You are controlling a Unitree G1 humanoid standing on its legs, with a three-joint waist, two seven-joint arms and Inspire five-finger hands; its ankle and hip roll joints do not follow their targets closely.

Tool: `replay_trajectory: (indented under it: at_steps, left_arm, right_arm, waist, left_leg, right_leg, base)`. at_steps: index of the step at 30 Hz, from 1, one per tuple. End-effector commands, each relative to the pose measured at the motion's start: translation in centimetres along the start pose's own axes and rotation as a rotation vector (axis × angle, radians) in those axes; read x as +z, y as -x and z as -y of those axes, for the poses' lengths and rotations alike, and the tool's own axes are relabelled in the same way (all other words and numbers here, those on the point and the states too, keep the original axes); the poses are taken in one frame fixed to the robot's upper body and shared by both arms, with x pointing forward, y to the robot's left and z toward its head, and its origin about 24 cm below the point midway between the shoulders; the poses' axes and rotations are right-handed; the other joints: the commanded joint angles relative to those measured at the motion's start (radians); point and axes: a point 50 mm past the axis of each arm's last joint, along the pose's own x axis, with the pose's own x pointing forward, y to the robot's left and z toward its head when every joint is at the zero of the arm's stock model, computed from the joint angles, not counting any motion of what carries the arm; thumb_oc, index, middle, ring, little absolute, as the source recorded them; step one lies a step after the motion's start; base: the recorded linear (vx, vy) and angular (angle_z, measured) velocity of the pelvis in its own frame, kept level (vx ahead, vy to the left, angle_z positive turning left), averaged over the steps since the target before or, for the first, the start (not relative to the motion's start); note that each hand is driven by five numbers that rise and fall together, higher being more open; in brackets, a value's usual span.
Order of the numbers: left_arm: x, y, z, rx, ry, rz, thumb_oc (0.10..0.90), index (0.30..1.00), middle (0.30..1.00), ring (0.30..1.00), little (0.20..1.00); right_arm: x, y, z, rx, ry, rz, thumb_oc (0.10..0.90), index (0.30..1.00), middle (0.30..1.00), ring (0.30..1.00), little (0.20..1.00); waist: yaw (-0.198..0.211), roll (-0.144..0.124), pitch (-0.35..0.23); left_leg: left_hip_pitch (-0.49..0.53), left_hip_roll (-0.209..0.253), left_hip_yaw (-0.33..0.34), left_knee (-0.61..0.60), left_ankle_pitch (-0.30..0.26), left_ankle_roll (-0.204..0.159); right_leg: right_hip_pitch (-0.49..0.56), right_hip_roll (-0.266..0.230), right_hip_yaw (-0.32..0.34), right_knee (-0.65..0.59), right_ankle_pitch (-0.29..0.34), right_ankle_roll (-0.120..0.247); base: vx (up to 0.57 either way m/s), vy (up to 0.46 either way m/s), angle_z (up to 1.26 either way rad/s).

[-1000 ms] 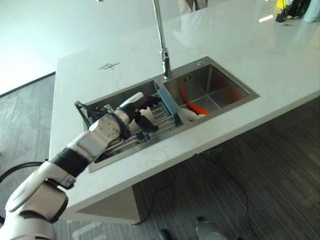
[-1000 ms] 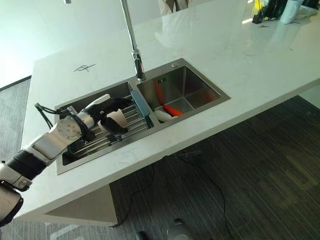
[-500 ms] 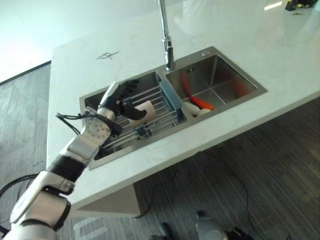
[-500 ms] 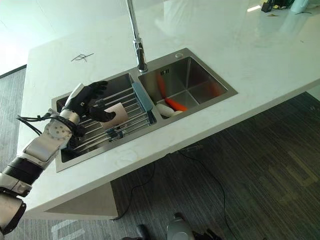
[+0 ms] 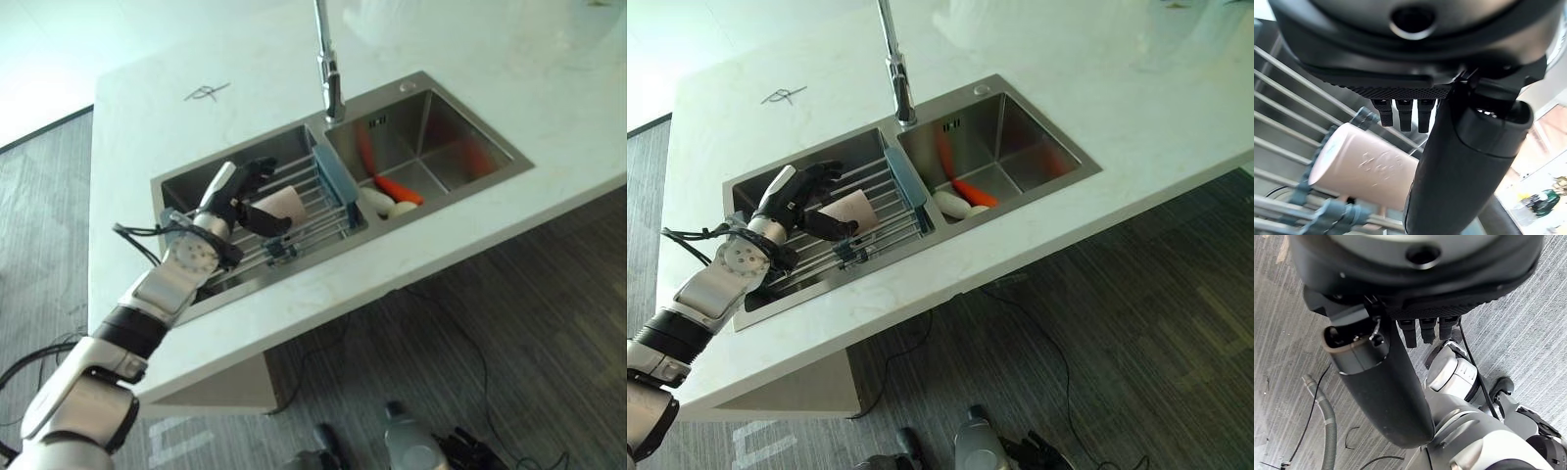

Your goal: Place the dishes in the dishwasher.

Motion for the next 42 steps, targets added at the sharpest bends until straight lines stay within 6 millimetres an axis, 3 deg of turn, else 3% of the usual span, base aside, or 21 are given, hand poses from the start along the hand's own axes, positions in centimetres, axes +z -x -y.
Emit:
replay_trajectory:
  at_steps: [1, 15, 26, 42]
  left_arm:
    - [4.4, -0.7, -5.2, 0.201, -0.062, 0.151, 0.800, 0.900, 0.900, 0.900, 0.900]
    - [5.2, -1.4, -7.0, 0.251, -0.124, 0.121, 0.800, 0.900, 0.900, 0.900, 0.900]
    - [5.4, -2.2, -7.5, 0.179, -0.160, 0.024, 0.800, 0.900, 0.900, 0.900, 0.900]
    - [9.0, -2.9, -9.3, 0.206, -0.317, 0.082, 0.800, 0.900, 0.900, 0.900, 0.900]
  right_arm:
    - [-0.3, 0.5, 0.8, 0.011, 0.041, -0.010, 0.800, 0.900, 0.900, 0.900, 0.900]
    - [1.8, -0.2, -0.3, 0.054, 0.047, 0.049, 0.800, 0.900, 0.900, 0.900, 0.900]
    - [3.7, -0.7, -1.3, 0.088, 0.053, 0.091, 0.800, 0.900, 0.900, 0.900, 0.900]
    - [6.1, -1.0, -2.3, 0.119, 0.061, 0.157, 0.800, 0.900, 0.900, 0.900, 0.900]
  waist:
    - [0.004, -0.002, -0.054]
    - [0.002, -0.003, 0.006]
    - [-0.002, 0.000, 0.054]
    - [-0.015, 0.018, 0.104]
  left_leg:
    - [-0.031, 0.002, -0.135, 0.129, -0.118, -0.026]
    - [-0.075, 0.003, -0.141, 0.129, -0.098, -0.030]
    - [-0.109, 0.006, -0.143, 0.129, -0.081, -0.035]
    - [-0.139, 0.007, -0.136, 0.129, -0.068, -0.041]
  right_leg:
    - [-0.016, -0.038, -0.053, -0.036, 0.067, 0.077]
    - [-0.058, -0.039, -0.050, -0.036, 0.084, 0.072]
    - [-0.090, -0.041, -0.050, -0.036, 0.099, 0.071]
    - [-0.121, -0.047, -0.049, -0.036, 0.110, 0.068]
  base:
    - [0.00, 0.000, 0.00]
    - [-0.04, 0.001, 0.02]
    - [-0.04, -0.002, 0.00]
    - [-0.02, 0.004, 0.00]
